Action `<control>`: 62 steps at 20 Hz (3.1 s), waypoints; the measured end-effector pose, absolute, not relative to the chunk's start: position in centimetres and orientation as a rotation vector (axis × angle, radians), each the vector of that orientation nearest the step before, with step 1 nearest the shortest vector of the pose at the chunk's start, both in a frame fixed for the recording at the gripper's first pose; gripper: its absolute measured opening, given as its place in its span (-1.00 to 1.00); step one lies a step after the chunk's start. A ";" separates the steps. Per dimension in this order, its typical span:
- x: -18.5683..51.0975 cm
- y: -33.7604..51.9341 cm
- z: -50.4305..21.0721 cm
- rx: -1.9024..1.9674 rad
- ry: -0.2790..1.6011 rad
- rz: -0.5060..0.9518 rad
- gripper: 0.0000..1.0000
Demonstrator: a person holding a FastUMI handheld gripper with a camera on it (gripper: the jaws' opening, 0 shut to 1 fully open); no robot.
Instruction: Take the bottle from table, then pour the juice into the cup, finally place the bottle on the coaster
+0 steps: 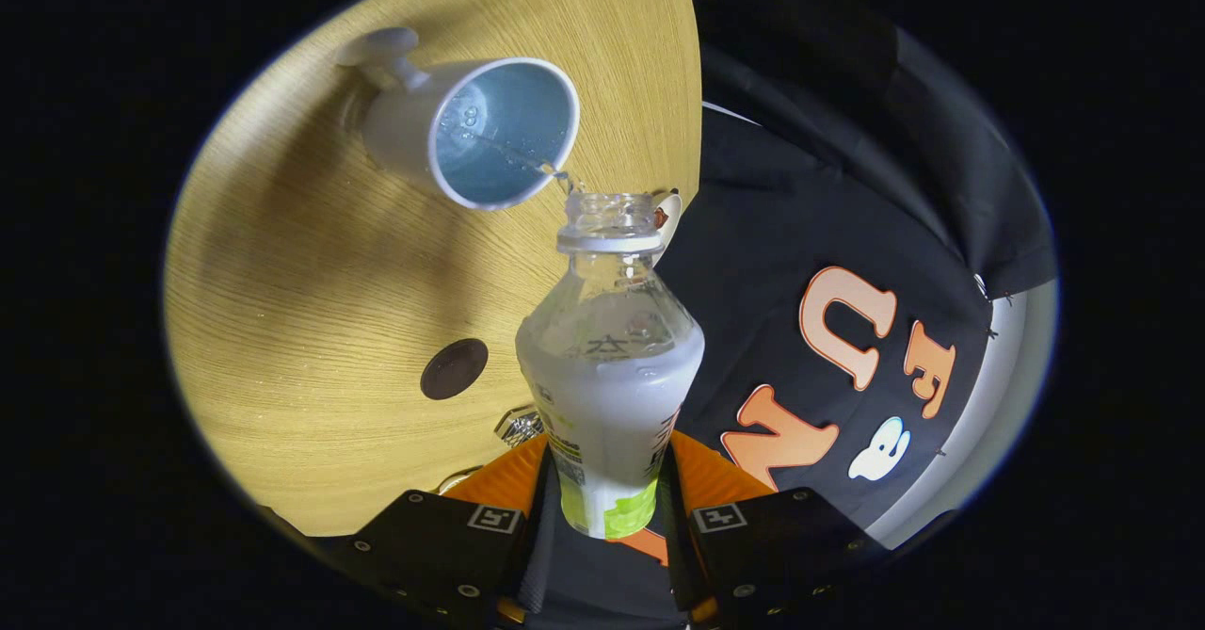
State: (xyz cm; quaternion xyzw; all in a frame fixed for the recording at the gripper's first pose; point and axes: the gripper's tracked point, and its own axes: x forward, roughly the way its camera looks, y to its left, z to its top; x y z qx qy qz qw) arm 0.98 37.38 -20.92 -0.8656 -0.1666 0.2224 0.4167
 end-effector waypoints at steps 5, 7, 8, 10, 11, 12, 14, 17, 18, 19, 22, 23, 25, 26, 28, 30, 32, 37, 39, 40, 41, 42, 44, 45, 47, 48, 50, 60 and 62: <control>1.0 37.8 -20.6 -2.191 -0.427 0.558 0.03; 0.9 38.0 -20.5 -2.198 -0.432 0.559 0.03; 0.9 38.0 -20.4 -2.201 -0.435 0.558 0.03; 1.1 38.1 -20.3 -2.209 -0.437 0.557 0.03; 1.2 38.2 -20.3 -2.213 -0.436 0.556 0.03; 1.0 38.2 -20.3 -2.216 -0.437 0.558 0.03; 0.7 38.5 -20.4 -2.225 -0.440 0.565 0.03; 0.6 38.8 -20.1 -2.235 -0.452 0.570 0.02; 0.5 38.8 -20.2 -2.238 -0.453 0.571 0.03; 0.5 38.9 -20.2 -2.241 -0.456 0.571 0.03; 0.8 39.2 -19.6 -2.266 -0.478 0.562 0.03; 0.8 39.3 -19.6 -2.271 -0.480 0.561 0.03; 1.0 39.1 -19.6 -2.274 -0.473 0.562 0.03; 1.0 39.0 -19.6 -2.274 -0.469 0.565 0.03; 0.8 38.8 -19.7 -2.269 -0.466 0.564 0.03; 0.9 38.8 -19.9 -2.244 -0.455 0.565 0.03; 1.0 38.5 -20.4 -2.193 -0.424 0.586 0.03; 0.7 38.0 -21.7 -2.064 -0.368 0.627 0.03; 0.4 37.5 -22.4 -1.995 -0.339 0.631 0.03; 0.4 37.0 -22.5 -1.959 -0.317 0.628 0.04; 0.3 36.7 -22.6 -1.912 -0.287 0.627 0.04; 0.3 36.5 -22.7 -1.857 -0.260 0.627 0.04; 0.3 36.2 -22.7 -1.743 -0.212 0.630 0.04; 0.3 36.3 -22.4 -1.680 -0.197 0.632 0.04; 0.7 35.7 -22.1 -1.538 -0.132 0.619 0.04; 1.1 35.5 -21.9 -1.471 -0.103 0.614 0.04; 1.9 35.1 -21.4 -1.355 -0.061 0.596 0.04; 9.4 32.8 -21.1 -0.714 0.190 0.533 0.05; 10.9 32.6 -21.4 -0.624 0.212 0.528 0.04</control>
